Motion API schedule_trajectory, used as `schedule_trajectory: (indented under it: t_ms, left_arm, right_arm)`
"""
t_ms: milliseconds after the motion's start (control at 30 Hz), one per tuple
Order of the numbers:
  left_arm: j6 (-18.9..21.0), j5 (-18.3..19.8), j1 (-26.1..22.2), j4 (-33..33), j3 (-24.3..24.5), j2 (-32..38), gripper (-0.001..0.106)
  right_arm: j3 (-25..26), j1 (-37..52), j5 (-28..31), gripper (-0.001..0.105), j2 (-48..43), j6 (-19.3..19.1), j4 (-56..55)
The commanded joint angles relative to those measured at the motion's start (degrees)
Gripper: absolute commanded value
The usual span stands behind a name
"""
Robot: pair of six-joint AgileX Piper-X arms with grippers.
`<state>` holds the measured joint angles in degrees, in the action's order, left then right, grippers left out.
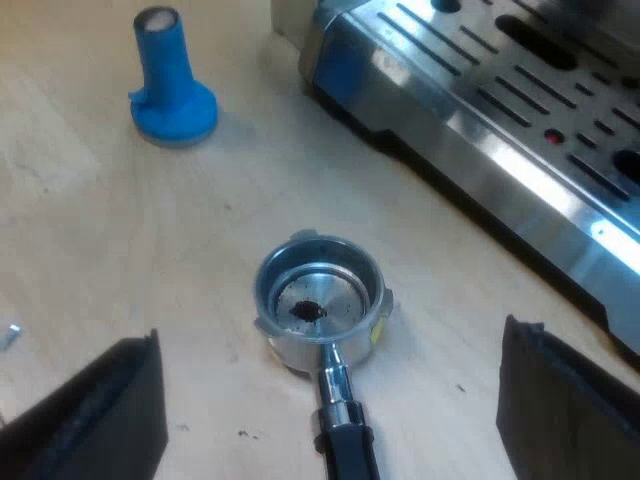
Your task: Grind coffee beans and then tamp
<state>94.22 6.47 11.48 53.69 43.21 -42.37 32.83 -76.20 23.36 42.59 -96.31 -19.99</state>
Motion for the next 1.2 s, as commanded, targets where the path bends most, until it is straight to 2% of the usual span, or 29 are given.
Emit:
schedule_trajectory:
  t_ms: [33,133,200,333,400,433,500,633,700,733,800,900,933,1000,1133,1200]
  left_arm:
    - [0.66,-0.71,0.01,0.25,2.58,4.01,0.078]
    - [0.66,-0.60,0.01,0.84,5.88,8.84,0.078]
    - [0.66,-0.28,0.01,1.81,8.51,10.99,0.078]
    - [0.66,-0.28,0.01,3.66,12.12,12.17,0.078]
    - [0.66,-0.28,0.01,4.94,14.33,12.15,0.078]
    - [0.66,-0.28,0.01,5.17,14.76,12.15,0.078]
    - [0.66,-0.28,0.01,5.55,16.02,12.15,0.078]
    - [0.86,-0.14,-0.50,5.54,16.46,12.15,0.078]
    - [0.86,0.57,-2.34,5.54,16.46,11.82,0.078]
    - [0.76,1.05,-3.09,5.54,16.46,11.68,0.078]
    - [0.18,2.45,-6.29,5.54,16.46,10.97,0.078]
    - [0.58,3.68,-8.27,4.41,16.46,10.28,0.078]
    - [0.57,3.63,-8.38,4.40,16.46,10.25,0.078]
    - [0.57,3.62,-8.35,4.79,16.46,10.50,0.078]
    - [0.57,3.16,-8.35,5.19,16.46,12.44,0.078]
    - [0.57,2.58,-8.35,5.31,16.46,14.68,0.078]
  right_arm:
    - [4.75,0.42,-0.59,0.071,-0.25,1.86,-5.65]
    - [9.88,3.05,-3.32,0.071,-0.25,3.24,-9.82]
    - [13.95,8.17,-7.26,0.071,-0.25,4.55,-14.09]
    - [19.48,18.48,-12.83,0.071,-0.25,4.27,-21.56]
    - [22.06,27.62,-16.67,0.071,-0.25,2.50,-25.91]
    - [22.49,29.26,-17.54,0.071,-0.25,2.21,-26.55]
    - [23.24,39.63,-22.78,0.071,-0.25,0.92,-29.30]
    - [23.22,54.89,-33.39,0.071,-0.25,-0.49,-32.06]
    - [23.22,64.92,-38.62,0.071,-0.25,-3.37,-33.26]
    - [23.22,66.49,-39.27,0.071,-0.25,-3.96,-33.42]
    - [23.22,75.42,-42.47,0.071,-0.25,-7.05,-34.28]
    - [22.89,80.10,-42.06,0.071,-1.00,-7.92,-33.80]
    - [22.91,80.31,-42.06,0.071,-1.11,-8.14,-33.83]
    - [22.91,80.09,-41.00,0.071,-1.85,-11.13,-34.33]
    - [22.91,79.86,-40.34,0.071,-4.03,-11.70,-34.91]
    - [22.91,79.86,-39.95,0.071,-6.20,-13.20,-35.41]
